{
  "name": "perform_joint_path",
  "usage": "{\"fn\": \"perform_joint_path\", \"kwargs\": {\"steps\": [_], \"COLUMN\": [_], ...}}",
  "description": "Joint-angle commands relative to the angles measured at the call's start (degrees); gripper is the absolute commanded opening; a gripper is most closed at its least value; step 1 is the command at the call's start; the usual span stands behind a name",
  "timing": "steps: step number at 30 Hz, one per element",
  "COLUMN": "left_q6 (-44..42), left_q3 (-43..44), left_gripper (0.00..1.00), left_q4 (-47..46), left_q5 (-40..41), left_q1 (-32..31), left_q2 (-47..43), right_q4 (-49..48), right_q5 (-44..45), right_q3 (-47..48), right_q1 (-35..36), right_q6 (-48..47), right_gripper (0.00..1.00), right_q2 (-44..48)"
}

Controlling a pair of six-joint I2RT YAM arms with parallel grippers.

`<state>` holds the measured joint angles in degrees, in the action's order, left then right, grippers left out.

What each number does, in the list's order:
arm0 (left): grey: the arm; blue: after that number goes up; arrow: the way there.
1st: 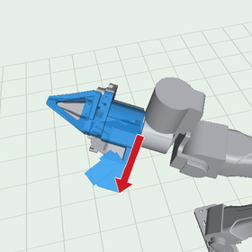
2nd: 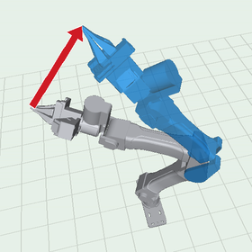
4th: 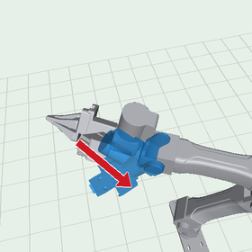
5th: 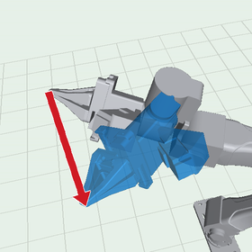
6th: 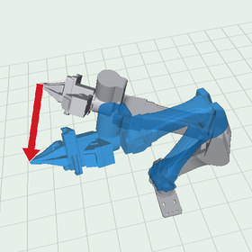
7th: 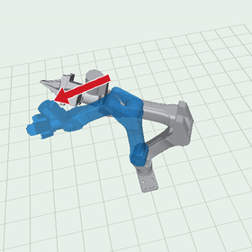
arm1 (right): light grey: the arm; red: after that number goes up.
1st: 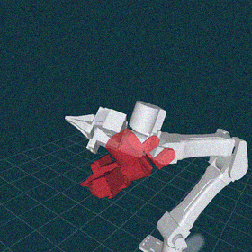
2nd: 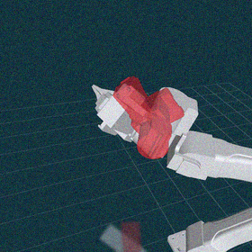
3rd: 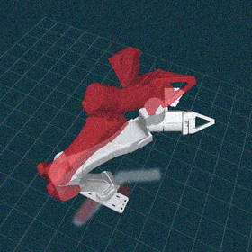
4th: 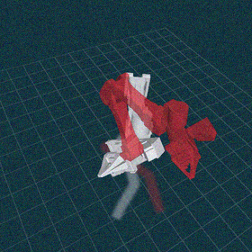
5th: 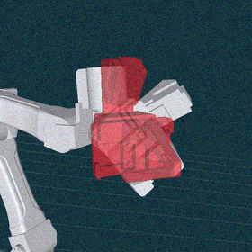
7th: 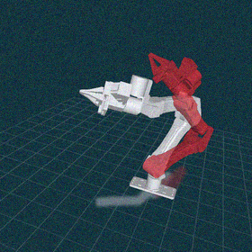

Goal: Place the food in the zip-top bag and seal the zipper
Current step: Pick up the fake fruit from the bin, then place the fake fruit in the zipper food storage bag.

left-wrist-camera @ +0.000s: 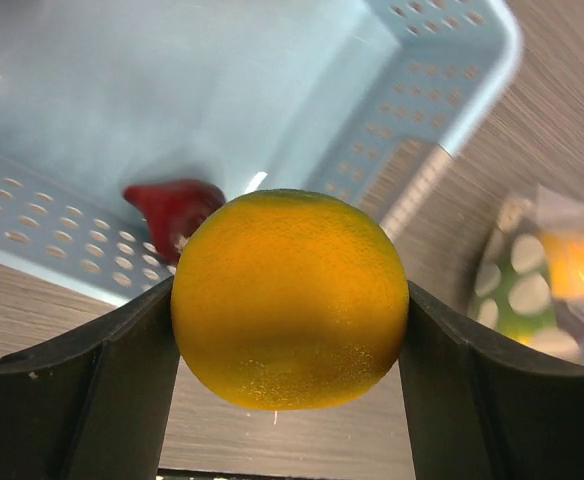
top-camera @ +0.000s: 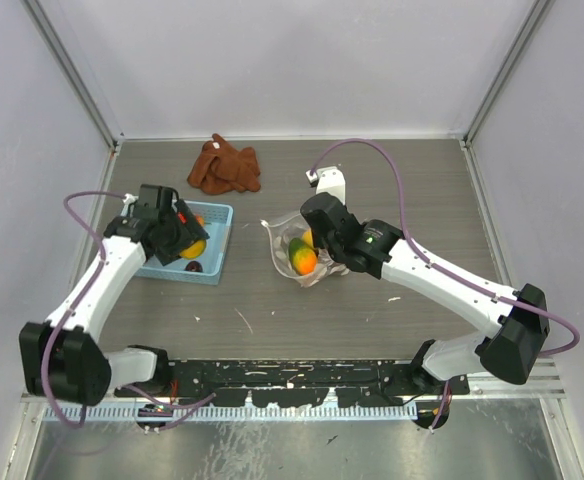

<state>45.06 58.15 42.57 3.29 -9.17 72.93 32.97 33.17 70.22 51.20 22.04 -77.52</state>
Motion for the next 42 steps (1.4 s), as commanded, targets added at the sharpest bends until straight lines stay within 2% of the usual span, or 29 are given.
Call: {"fn": "perform_joint_path", "kwargs": {"steps": [1,5,11,16,22,35,42], "left_q6": [-2.4,-2.69,-1.51,-0.1,0.4,1.92,3.42], "left_q3": [-1.15,-3.21,-5.22,-6.62,-5.26,-3.26,-2.86], "left_gripper": [0.44,0.4,0.39,0.38,0.38,0.42,0.56], "left_q4": [-5.5,-9.33,-15.41,-21.16,-26.12,-32.88,-32.99], "left_q5": [-2.65,-2.77,-2.83,-2.34,0.47,2.45,5.02], "left_q1": [-4.61,-11.14,-21.02,-28.33,-36.23,-38.47,-38.53], "left_q2": [-8.35,-14.08,-18.18,-19.26,-16.44,-8.29,-5.78], "right_q4": [-1.9,-1.93,-1.97,-2.16,-2.72,-4.02,-4.9], "right_q5": [0.29,-0.15,-0.54,-0.8,-1.68,-3.76,-5.28], "right_q3": [3.32,3.64,3.77,3.52,3.13,1.97,1.6], "right_q1": [-0.23,-0.24,-0.22,-0.17,-0.17,-0.15,-0.18], "right_q6": [1.11,1.33,1.59,1.69,1.86,2.21,2.3], "right_gripper": [0.01,0.01,0.01,0.01,0.01,0.01,0.01], "right_q2": [-0.04,-0.34,-0.35,-0.07,0.04,1.34,1.38]}}
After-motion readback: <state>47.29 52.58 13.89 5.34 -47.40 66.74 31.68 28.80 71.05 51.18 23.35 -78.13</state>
